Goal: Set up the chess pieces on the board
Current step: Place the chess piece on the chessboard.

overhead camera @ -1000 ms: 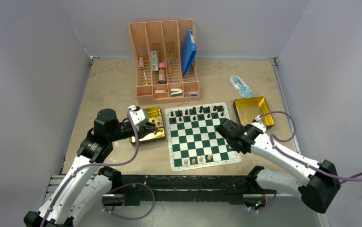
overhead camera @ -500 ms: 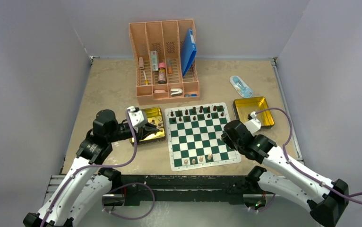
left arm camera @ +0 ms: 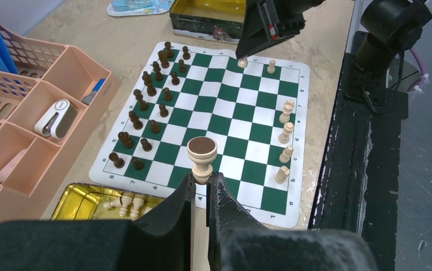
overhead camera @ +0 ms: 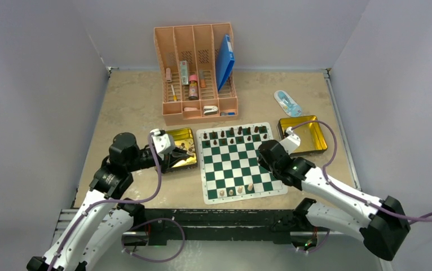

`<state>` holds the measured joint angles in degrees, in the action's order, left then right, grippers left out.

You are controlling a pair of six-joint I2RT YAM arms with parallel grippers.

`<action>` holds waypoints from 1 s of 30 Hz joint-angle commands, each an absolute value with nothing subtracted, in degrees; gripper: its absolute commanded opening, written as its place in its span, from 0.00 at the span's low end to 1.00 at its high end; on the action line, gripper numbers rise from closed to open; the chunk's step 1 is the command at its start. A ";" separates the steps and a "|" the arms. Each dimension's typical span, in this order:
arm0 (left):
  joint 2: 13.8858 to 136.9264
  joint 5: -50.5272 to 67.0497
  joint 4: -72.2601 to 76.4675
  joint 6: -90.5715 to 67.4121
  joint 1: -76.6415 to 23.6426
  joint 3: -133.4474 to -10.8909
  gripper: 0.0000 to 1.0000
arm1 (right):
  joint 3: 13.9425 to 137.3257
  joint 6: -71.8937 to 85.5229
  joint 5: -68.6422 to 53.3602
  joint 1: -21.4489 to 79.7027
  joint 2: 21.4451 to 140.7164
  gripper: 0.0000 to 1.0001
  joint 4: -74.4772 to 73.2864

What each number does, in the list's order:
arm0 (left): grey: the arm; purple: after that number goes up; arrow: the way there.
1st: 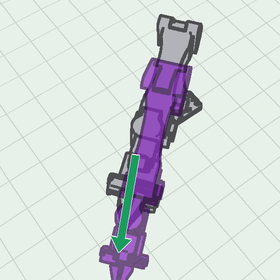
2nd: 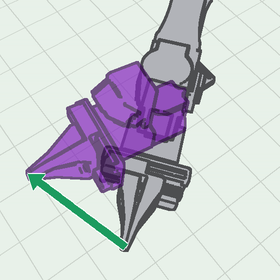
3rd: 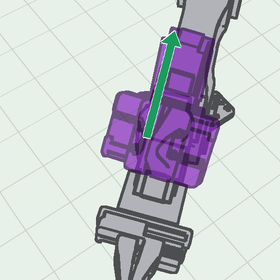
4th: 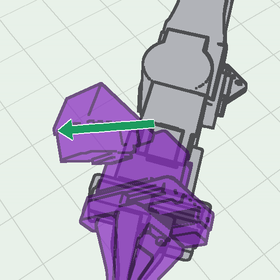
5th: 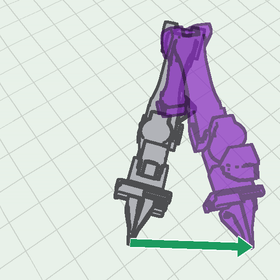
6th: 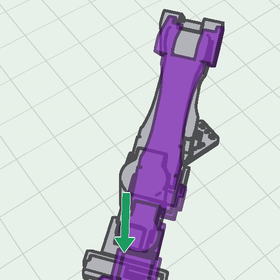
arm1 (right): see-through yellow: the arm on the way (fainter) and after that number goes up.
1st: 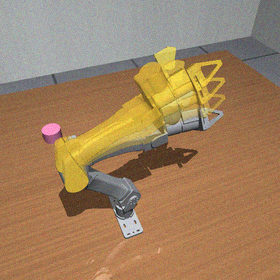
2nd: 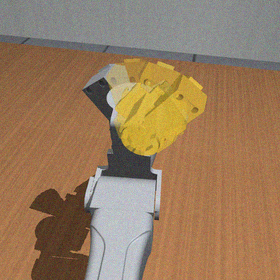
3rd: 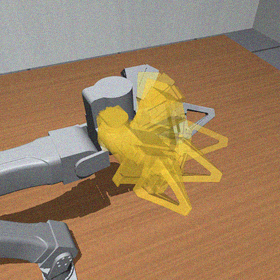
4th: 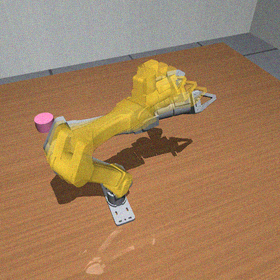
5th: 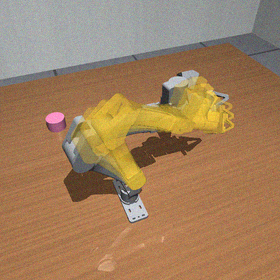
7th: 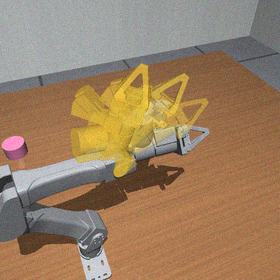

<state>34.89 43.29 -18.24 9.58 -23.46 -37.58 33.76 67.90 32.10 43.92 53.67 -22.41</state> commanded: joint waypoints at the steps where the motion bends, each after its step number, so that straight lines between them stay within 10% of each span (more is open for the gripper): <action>1: 34.52 44.84 -15.67 9.21 -23.82 -37.44 0.00 | 34.01 67.48 33.82 43.88 60.50 0.08 -20.00; 30: 34.94 46.03 -14.79 8.96 -24.08 -36.65 0.00 | 31.57 67.55 30.77 44.10 65.35 0.26 -19.42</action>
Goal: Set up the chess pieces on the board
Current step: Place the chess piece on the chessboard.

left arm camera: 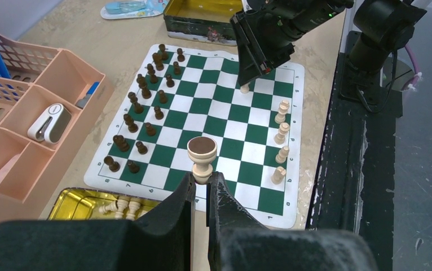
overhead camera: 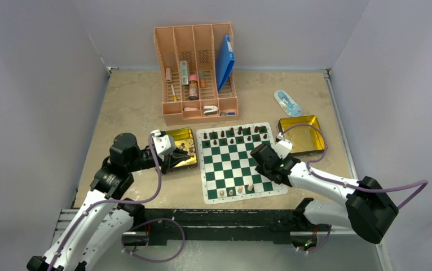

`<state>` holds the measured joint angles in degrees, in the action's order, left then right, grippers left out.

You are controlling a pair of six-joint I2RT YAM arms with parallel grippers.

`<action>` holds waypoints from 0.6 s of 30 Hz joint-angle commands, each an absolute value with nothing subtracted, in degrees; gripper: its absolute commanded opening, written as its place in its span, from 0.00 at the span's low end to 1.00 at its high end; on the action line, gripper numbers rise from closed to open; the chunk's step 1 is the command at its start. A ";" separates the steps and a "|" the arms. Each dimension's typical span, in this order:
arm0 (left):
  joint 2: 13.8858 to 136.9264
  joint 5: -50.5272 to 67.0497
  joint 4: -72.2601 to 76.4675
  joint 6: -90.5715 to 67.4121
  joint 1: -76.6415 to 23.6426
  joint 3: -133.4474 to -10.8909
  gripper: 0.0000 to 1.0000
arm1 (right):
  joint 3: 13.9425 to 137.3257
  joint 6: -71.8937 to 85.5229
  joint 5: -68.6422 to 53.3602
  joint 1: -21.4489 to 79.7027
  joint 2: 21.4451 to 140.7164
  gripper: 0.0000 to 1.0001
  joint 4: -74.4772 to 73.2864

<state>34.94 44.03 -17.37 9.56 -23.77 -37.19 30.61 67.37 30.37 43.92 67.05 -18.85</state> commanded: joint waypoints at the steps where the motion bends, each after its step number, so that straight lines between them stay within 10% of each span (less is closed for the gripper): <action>1: 35.03 46.15 -14.93 9.15 -24.08 -36.75 0.00 | 31.63 67.69 30.53 44.04 64.90 0.27 -19.34; 18: 36.99 50.02 -18.56 8.73 -24.08 -38.76 0.00 | 39.12 64.35 29.77 44.10 56.78 0.49 -24.50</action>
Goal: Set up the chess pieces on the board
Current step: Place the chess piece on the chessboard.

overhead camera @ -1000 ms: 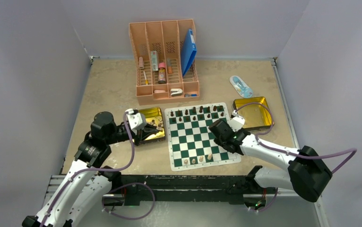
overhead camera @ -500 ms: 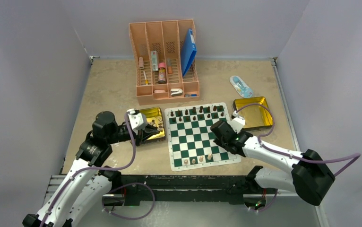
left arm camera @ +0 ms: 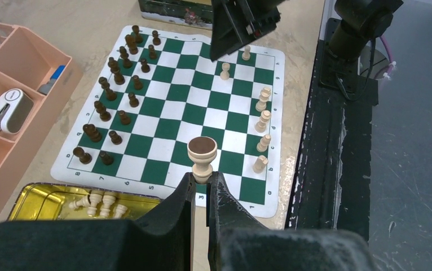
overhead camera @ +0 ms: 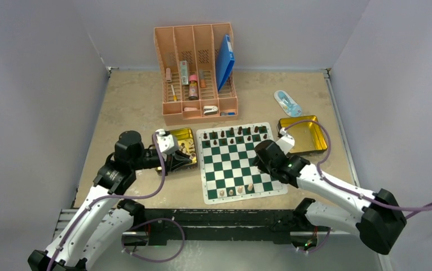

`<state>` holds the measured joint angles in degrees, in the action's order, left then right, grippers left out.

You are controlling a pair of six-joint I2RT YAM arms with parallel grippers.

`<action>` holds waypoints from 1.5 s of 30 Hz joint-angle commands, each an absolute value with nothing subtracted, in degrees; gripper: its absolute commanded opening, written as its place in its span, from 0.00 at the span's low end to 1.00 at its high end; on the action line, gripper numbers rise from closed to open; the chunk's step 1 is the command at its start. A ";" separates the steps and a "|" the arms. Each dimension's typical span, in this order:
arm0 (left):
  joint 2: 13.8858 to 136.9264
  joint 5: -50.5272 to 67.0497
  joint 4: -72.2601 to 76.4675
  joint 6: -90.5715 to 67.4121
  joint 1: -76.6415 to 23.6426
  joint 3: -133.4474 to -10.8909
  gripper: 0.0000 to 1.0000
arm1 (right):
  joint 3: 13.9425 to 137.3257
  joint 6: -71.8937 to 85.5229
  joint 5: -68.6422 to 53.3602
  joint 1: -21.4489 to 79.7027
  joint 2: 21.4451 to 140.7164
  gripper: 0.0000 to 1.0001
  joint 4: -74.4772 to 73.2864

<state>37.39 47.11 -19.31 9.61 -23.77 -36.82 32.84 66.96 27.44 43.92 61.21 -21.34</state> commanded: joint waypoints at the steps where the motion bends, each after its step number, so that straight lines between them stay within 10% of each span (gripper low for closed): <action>1: 37.24 50.05 -18.67 7.75 -24.08 -39.07 0.00 | 40.36 62.94 29.64 44.04 55.90 0.50 -24.58; 11: 36.89 62.26 -13.76 1.35 -24.08 -38.37 0.00 | 49.58 22.45 12.01 44.05 52.17 0.47 -2.66; 20: 42.75 69.90 -13.57 -6.22 -24.06 -39.46 0.00 | 46.17 -2.18 -30.02 44.66 54.43 0.55 15.33; 28: 48.18 73.36 -12.37 -16.69 -24.08 -40.44 0.00 | 47.91 -34.44 -54.94 45.90 56.28 0.58 6.40; 45: 54.84 77.43 -11.88 -17.46 -24.06 -41.46 0.00 | 56.17 -50.37 -51.17 53.17 66.52 0.53 -5.47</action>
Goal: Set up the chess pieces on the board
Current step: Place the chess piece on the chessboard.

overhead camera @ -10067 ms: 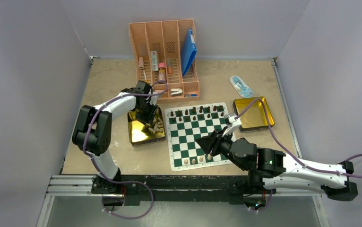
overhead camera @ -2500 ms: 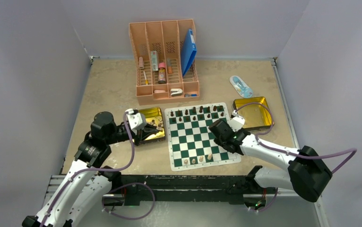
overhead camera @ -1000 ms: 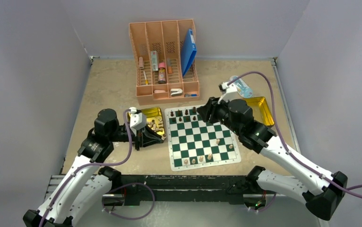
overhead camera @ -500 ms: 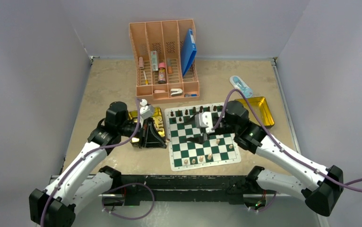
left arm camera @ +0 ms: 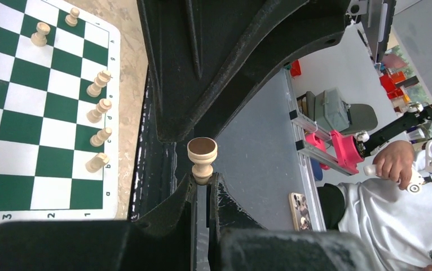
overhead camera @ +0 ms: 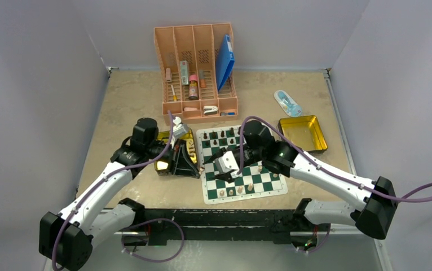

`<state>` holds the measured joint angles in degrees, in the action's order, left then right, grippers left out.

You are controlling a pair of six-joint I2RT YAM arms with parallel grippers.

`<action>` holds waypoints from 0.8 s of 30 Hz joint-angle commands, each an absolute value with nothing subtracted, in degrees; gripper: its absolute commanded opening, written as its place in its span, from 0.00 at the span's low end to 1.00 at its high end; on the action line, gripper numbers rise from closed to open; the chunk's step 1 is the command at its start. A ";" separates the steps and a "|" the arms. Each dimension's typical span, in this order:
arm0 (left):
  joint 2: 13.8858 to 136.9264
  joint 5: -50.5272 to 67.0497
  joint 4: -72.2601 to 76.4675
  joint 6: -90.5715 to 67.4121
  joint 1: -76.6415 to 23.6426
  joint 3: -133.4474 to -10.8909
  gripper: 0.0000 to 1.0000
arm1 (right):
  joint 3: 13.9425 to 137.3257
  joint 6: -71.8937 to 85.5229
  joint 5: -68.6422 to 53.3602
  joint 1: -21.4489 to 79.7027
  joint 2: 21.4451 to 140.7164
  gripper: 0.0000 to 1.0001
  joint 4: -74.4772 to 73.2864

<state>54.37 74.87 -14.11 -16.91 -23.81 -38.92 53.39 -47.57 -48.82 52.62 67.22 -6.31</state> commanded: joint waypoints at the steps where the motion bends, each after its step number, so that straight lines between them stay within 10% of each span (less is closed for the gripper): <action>1: 55.29 77.43 -12.09 -17.49 -24.08 -41.60 0.00 | 56.09 -50.00 -51.64 53.25 66.59 0.53 -5.06; 24: 60.00 78.14 -13.38 -17.97 -24.06 -42.31 0.00 | 59.74 -52.51 -51.74 54.23 70.49 0.40 -10.88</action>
<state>59.83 76.51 -14.31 -18.04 -23.81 -39.55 56.18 -49.89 -49.23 53.95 70.17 -8.27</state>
